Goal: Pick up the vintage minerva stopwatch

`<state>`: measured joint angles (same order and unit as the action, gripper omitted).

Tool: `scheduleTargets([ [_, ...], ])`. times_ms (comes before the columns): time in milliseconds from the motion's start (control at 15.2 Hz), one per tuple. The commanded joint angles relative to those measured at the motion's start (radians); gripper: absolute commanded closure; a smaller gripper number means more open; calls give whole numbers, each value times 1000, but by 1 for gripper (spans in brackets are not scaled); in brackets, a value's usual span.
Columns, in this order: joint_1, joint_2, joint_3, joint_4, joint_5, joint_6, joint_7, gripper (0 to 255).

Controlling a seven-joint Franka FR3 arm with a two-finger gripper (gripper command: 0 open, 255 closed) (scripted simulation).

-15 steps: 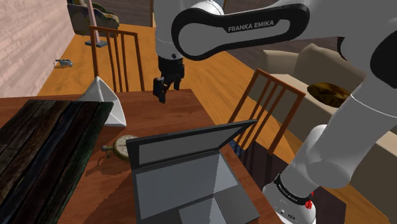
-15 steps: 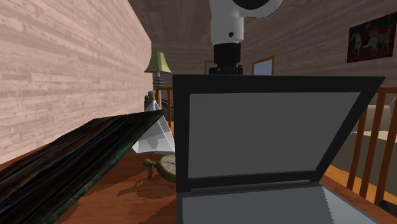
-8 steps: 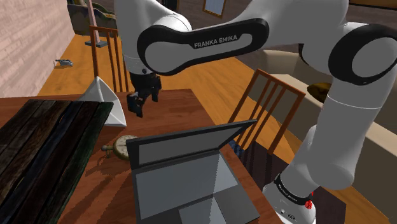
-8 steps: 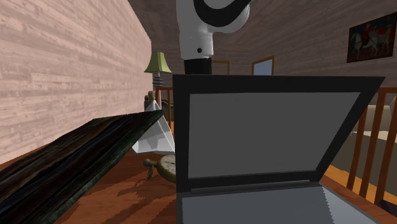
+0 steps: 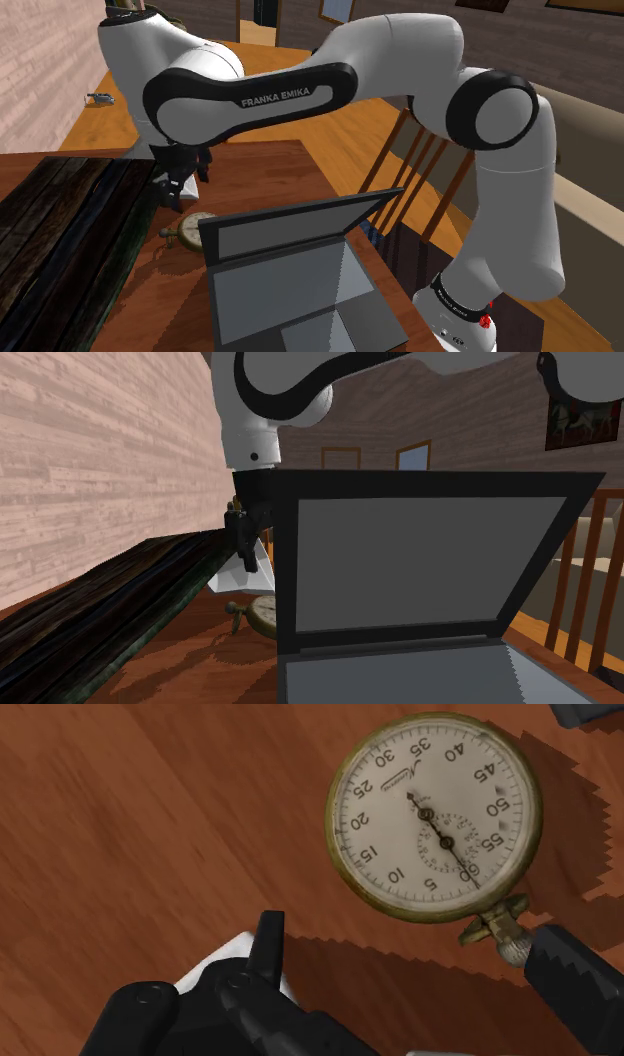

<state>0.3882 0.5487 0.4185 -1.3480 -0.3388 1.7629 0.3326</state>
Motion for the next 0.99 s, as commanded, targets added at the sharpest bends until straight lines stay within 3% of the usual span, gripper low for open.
scheduleTargets([
  [0, 47, 84, 0, 99, -22, -31, 4, 0],
  [264, 148, 266, -11, 348, -56, -118, -16, 0],
  [858, 135, 279, -15, 267, -63, -28, 2, 0],
  [924, 136, 282, -16, 272, -64, -30, 0, 255],
])
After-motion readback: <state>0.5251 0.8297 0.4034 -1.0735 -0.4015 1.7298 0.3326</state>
